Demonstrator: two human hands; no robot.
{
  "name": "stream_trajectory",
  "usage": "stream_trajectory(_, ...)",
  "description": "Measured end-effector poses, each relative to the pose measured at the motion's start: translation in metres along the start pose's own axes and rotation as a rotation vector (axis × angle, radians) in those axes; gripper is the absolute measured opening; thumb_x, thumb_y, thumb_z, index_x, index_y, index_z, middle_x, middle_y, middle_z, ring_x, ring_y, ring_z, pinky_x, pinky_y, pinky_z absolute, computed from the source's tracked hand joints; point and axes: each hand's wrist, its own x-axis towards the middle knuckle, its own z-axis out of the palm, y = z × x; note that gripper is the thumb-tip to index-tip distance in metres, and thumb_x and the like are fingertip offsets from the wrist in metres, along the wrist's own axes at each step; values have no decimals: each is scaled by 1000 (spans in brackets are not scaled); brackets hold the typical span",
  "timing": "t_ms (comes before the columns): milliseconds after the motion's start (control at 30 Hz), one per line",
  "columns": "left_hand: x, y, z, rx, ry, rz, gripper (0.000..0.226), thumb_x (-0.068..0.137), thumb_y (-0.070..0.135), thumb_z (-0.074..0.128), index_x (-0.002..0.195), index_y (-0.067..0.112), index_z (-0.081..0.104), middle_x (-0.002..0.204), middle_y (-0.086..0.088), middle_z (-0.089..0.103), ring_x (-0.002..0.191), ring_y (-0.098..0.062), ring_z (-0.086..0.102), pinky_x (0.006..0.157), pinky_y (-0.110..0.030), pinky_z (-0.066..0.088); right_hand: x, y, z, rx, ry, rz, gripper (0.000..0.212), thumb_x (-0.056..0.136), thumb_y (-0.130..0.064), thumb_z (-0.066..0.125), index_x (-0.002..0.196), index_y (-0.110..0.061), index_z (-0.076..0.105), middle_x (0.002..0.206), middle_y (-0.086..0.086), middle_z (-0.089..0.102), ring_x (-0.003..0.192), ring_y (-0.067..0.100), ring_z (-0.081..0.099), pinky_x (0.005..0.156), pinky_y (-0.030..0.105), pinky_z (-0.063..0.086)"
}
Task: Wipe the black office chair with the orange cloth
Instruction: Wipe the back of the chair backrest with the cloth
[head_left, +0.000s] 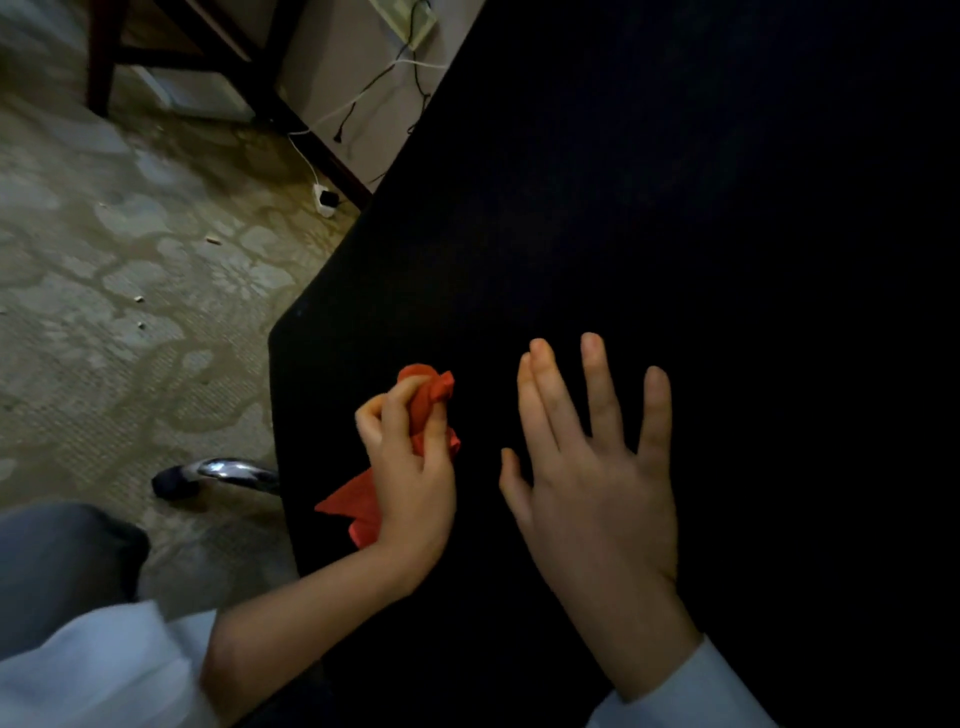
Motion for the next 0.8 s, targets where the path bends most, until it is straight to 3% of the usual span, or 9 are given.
stream_trajectory(100,-8,17,3,-56,-83,142,25,92,17,54,103,39,52,109,12,36,96,14,46,79,-3,38,10,-4,-3,-56,13,13,73,80,-47,52,139,-8,34,148,7,40,138,30,17,112,53,-8)
stream_trajectory(233,17,23,-1,-50,-222,380,31,85,22,47,115,27,48,110,10,37,101,12,43,86,-6,36,20,-11,-11,167,125,53,51,86,-32,40,128,-6,56,135,9,54,135,30,36,114,48,3)
stream_trajectory(400,47,43,2,-67,-298,484,30,86,20,49,116,26,48,108,10,38,100,10,43,86,-7,37,8,-13,-25,338,188,136,51,83,-25,33,116,-2,65,124,14,63,125,30,51,108,41,18)
stream_trajectory(500,47,50,6,-98,-322,485,29,88,22,51,117,28,48,108,9,39,99,7,45,86,-8,38,2,-10,-21,327,188,112,40,79,-19,56,113,0,66,124,18,61,124,32,51,112,42,13)
stream_trajectory(633,62,21,0,6,-211,458,29,91,17,49,119,26,49,109,-2,42,100,13,45,85,-5,38,-4,-9,-21,333,127,101,52,64,-20,74,112,-1,67,126,19,60,126,35,49,112,40,4)
stream_trajectory(733,71,-7,-10,65,-117,251,28,95,10,51,118,26,51,113,-7,43,96,16,47,82,1,35,-12,-6,-27,292,118,113,57,63,-22,79,115,-4,66,127,16,60,129,33,43,113,42,4)
stream_trajectory(800,65,-22,-16,121,-73,106,27,96,14,50,121,23,52,114,-5,42,96,4,50,79,3,33,-19,-1,-30,279,112,112,64,57,-21,84,115,-3,66,127,17,59,130,31,35,113,43,2)
